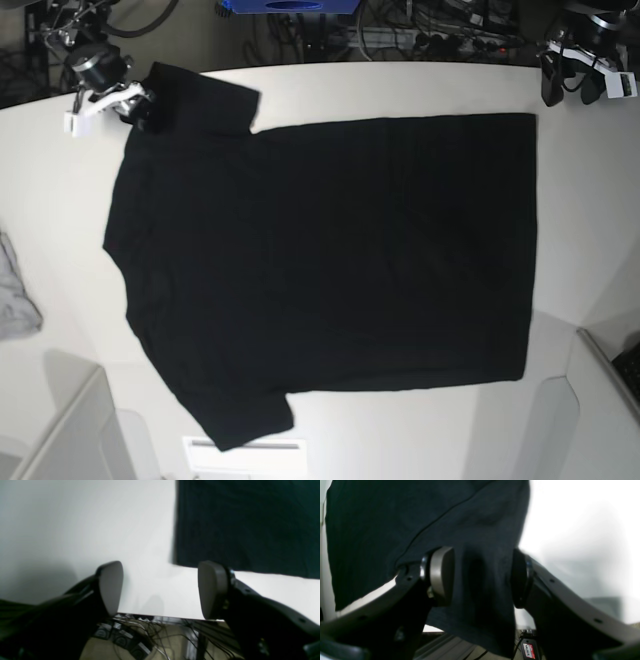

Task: Fold the T-shirt properly
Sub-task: 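Lower both grippers onto the shirt's collar-edge corners and pinch them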

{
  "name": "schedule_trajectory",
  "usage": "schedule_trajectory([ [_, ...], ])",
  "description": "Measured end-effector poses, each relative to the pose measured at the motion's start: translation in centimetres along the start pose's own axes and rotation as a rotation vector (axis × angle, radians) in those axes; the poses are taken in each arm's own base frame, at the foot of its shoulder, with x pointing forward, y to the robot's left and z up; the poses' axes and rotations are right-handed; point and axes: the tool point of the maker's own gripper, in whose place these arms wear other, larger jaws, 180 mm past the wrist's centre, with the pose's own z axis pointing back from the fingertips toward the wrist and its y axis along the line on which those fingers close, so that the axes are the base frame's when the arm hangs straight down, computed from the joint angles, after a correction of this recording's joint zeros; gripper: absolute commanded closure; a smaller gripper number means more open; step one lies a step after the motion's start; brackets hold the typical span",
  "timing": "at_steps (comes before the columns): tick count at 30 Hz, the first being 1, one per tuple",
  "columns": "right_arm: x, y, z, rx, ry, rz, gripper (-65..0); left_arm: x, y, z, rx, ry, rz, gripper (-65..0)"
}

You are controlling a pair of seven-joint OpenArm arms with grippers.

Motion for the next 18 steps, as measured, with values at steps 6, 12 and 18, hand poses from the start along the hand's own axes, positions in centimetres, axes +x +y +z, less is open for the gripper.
schedule_trajectory([
  [6, -0.1, 0.0, -0.1, 0.0, 0.004, 0.003, -25.4, -0.3, -0.2, -1.1, -0.015, -0.007, 0.034, -44.1],
  [12, -1.1, -0.1, -0.2, -0.006, 0.051, 0.006, 0.0, -1.7, 0.4, -2.0, -0.005, 0.012, 0.089, -44.1],
  [18, -1.1, 0.0, -0.3, -0.005, 0.058, 0.008, 0.0, -1.8, -0.5, -2.9, -0.035, 0.014, 0.097, -44.1],
])
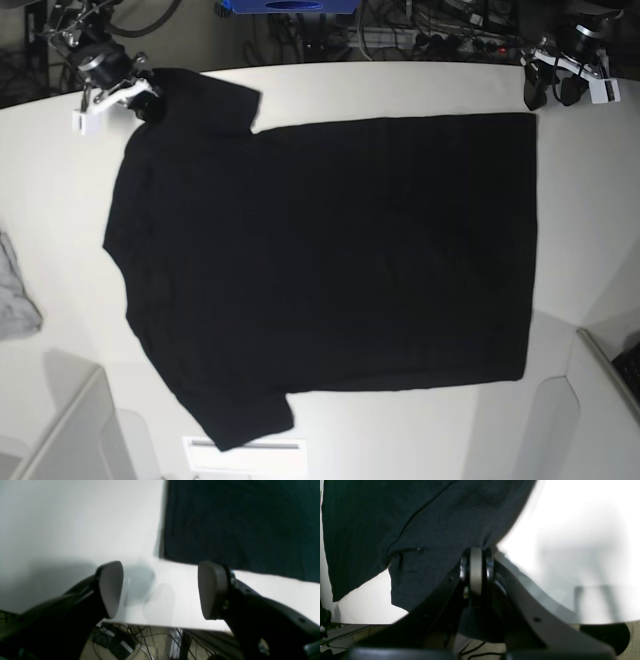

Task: Fold the T-shirt properly
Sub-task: 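Lower both grippers onto the shirt's collar-edge corners and pinch them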

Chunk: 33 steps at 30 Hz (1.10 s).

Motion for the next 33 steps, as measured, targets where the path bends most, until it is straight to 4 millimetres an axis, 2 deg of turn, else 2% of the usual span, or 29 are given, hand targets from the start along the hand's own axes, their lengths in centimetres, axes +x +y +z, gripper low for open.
schedule_trajectory([
  [2, 0.0, 0.0, 0.0, 0.0, 0.0, 0.001, 0.0, 0.3, 0.2, -0.5, -0.001, -0.019, 0.018, -44.1],
  [5, 0.0, 0.0, 0.0, 0.001, 0.0, -0.001, 0.0, -0.7, 0.7, -1.3, 0.008, -0.001, 0.059, -44.1],
  [8, 0.0, 0.1, -0.1, 0.002, -0.001, 0.0, 0.0, -0.7, 0.8, -1.9, 0.006, -0.006, 0.078, -44.1],
  [16, 0.0, 0.1, -0.1, 0.002, 0.001, 0.0, 0.0, -0.4, -1.9, -4.5, -0.088, -0.038, 0.112, -44.1],
  [25, 0.0, 0.1, -0.1, 0.002, 0.001, -0.001, 0.0, -0.3, -1.9, -5.4, -0.115, -0.071, 0.165, -44.1],
  [33, 0.0, 0.0, 0.0, 0.001, 0.0, -0.002, 0.0, 0.3, -3.3, -7.1, -0.161, -0.044, 0.187, -43.9],
])
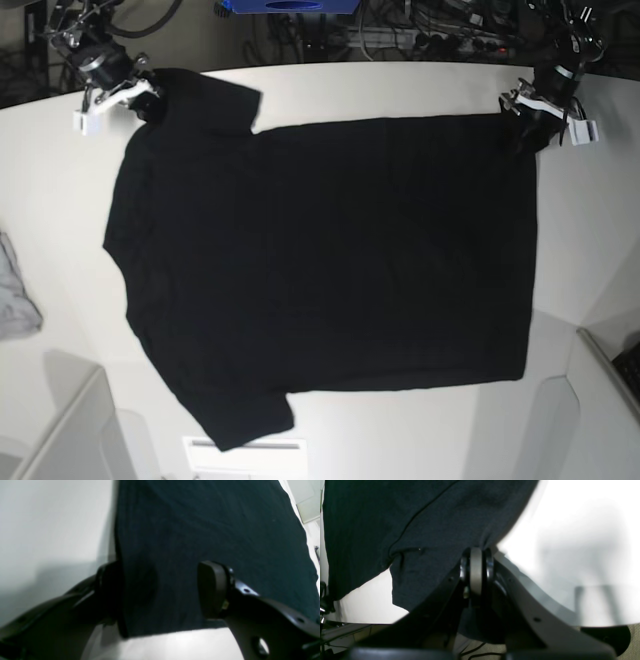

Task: Fold the T-shirt properly
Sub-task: 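Lower both grippers onto the shirt's collar-edge corners and pinch them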

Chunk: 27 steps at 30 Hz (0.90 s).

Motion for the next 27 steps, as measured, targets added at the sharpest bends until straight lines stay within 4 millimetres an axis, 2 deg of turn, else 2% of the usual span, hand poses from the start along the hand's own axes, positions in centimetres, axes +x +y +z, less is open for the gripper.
schedule_trajectory([
  [7, -0.1, 0.0, 0.0, 0.0, 0.001, -0.001, 0.0, -0.3, -0.3, -0.1, -0.009, -0.01, 0.018, -42.1],
  [9, -0.1, 0.0, 0.0, 0.001, 0.0, -0.002, 0.0, -0.4, -0.4, -0.2, -0.01, -0.004, 0.019, -33.1],
  [11, -0.1, 0.0, 0.0, 0.001, 0.0, -0.002, 0.0, -0.9, -0.4, -0.4, -0.006, 0.015, 0.024, -17.8],
  [14, -0.1, 0.0, 0.1, 0.0, 0.001, -0.002, 0.0, -1.6, -0.4, -0.5, -0.002, 0.041, 0.028, 0.0],
  [23, 0.0, -0.4, 0.0, -0.031, 0.008, 0.042, 0.0, -1.6, -0.4, -0.4, -0.001, 0.052, 0.018, 0.0],
  [27, 0.3, -0.6, 0.2, -0.041, -0.017, 0.044, 0.0, -2.2, -0.2, 0.4, 0.006, 0.064, 0.015, 0.0],
])
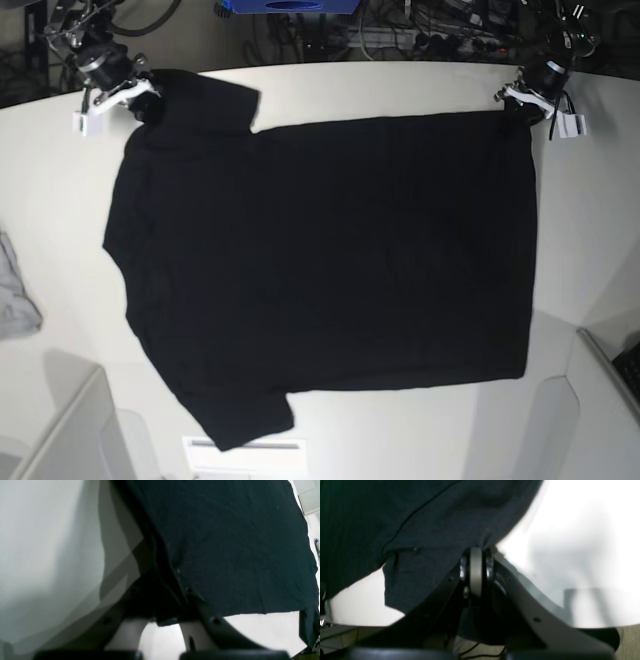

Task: Fold the T-shirt properly
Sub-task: 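Lower both grippers onto the shirt's collar-edge corners and pinch them, then lift the pinched corners and drag the shirt toward the robot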

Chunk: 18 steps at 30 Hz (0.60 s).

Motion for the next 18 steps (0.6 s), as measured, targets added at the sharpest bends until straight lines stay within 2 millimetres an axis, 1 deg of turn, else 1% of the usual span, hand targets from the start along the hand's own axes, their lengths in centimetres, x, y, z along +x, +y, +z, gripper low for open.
schedule_trajectory([
  [9, -1.1, -0.7, 2.0, -0.064, 0.031, 0.059, 0.0, -0.9, -0.1, 2.0, 0.03, 0.065, -0.08, 0.0],
  [16, -2.1, -1.1, 2.8, -0.08, 0.05, 0.056, 0.0, -1.5, -0.3, 3.5, 0.048, 0.111, -0.132, 0.0],
  [18, -2.4, -0.8, 2.9, -0.069, 0.042, 0.056, 0.0, -1.7, -0.2, 3.9, 0.056, 0.123, -0.148, 0.0],
])
